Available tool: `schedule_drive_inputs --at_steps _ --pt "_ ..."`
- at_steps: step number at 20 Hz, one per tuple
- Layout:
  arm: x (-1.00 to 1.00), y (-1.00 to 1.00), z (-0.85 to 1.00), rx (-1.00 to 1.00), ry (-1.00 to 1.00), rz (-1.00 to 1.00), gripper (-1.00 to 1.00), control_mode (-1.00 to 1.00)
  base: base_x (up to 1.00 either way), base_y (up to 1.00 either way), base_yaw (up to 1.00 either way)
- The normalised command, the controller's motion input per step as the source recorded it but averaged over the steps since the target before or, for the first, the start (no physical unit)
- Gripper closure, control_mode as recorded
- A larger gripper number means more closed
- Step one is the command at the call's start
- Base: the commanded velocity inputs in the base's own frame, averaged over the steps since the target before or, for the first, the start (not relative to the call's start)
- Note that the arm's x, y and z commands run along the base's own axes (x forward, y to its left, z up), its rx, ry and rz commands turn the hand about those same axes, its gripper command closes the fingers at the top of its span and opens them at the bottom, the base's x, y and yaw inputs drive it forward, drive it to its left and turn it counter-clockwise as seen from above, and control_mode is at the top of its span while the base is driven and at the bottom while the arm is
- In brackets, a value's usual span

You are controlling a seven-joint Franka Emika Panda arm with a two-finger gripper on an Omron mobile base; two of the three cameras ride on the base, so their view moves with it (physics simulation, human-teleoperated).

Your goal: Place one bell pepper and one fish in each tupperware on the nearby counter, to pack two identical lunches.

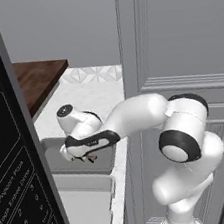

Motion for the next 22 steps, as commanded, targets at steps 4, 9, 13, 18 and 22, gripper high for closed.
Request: schedule_drive_inputs --at_steps 4,9,13,18,22 --pt "-0.88 -0.83 0.33 0.0 -0.17 -0.11 -1.0 -1.0 0.0 0.0 0.0" --pt "-0.9 -0.68 0.3 0.07 -0.14 -0.19 -1.0 -1.0 0.0 0.0 0.0" --pt "-0.84 -0.32 0.5 0.21 -0.01 -0.17 -1.0 -1.0 0.0 0.0 0.0" --pt "-0.7 -0.39 0.62 0.21 0.0 -0.15 -1.0 -1.0 0.0 0.0 0.0" --pt "-0.63 -0.56 0.28 0.13 0.0 -0.2 -1.0 -1.0 0.0 0.0 0.0"
